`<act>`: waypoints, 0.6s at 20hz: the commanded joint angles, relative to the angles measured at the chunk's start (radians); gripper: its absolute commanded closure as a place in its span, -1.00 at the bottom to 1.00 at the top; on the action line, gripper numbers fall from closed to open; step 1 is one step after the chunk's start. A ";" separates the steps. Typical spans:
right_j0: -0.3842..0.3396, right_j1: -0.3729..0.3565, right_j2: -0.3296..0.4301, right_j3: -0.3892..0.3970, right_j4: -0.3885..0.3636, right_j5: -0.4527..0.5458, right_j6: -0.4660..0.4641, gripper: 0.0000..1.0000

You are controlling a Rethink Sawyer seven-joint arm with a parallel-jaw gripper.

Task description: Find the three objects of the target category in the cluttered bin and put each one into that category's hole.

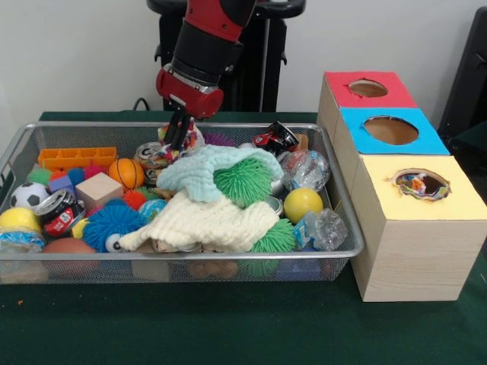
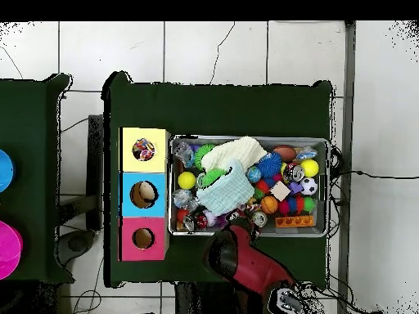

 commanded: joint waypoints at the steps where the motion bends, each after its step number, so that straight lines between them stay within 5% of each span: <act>1: 0.040 -0.104 0.059 -0.003 -0.004 0.212 0.093 1.00; 7: 0.155 -0.333 -0.039 -0.014 -0.028 0.358 0.046 1.00; 12: 0.189 -0.423 -0.053 -0.060 -0.040 0.458 0.038 1.00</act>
